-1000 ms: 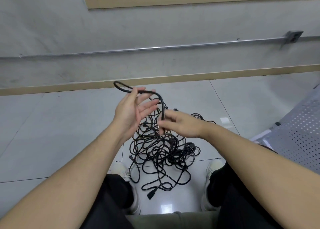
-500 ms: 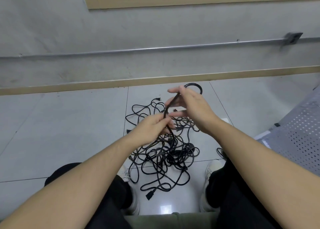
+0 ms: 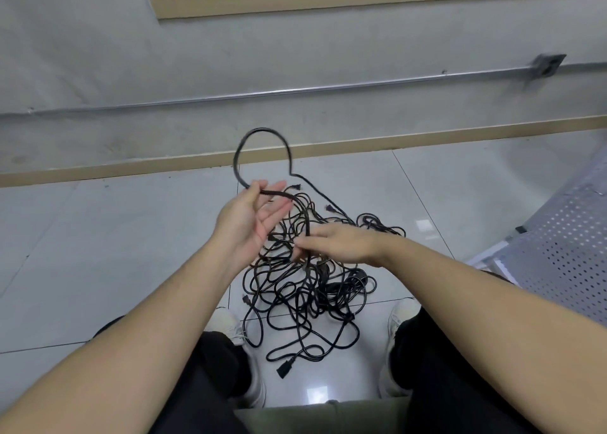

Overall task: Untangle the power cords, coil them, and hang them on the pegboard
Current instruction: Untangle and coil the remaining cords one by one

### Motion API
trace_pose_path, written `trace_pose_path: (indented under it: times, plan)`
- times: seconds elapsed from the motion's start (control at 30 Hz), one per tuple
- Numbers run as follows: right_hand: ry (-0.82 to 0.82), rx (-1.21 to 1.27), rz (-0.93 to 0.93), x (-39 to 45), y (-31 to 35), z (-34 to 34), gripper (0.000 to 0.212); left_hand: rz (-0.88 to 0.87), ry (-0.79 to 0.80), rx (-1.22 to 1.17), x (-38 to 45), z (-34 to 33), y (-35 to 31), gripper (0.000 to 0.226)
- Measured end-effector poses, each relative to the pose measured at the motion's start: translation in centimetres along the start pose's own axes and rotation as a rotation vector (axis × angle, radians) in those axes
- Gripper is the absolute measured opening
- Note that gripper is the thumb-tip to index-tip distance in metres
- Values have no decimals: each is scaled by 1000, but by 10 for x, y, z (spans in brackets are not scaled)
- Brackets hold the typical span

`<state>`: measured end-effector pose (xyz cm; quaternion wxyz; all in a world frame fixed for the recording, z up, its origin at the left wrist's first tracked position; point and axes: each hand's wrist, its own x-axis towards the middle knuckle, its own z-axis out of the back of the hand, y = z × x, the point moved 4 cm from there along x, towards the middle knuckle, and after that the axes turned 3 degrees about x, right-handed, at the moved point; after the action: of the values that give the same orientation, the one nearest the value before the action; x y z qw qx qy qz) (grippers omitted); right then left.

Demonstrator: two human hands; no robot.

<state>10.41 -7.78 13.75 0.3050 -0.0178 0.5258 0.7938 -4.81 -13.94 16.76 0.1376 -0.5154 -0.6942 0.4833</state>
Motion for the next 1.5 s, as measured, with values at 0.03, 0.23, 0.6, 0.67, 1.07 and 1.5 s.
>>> trace_pose_path:
  times: [0.03,0.23,0.6,0.67,1.07,1.5]
  plan:
    - [-41,62,35,0,3,4,35,-7,-33,-58,3,5,-3,19]
    - [-291,270,222,-10,29,17,26,81,95,280,-1,3,2,45]
    - [-404,642,228,-29,33,48,37,-257,584,1383,-16,-20,56,17]
    - [-411,726,166,-22,26,53,49,-277,511,1317,-12,-23,48,22]
    - [51,-219,-297,0,-31,11,31,-292,94,529,-15,-19,6,20]
    - [-136,308,-441,27,-27,-5,5,-447,-360,364,-8,39,-51,17]
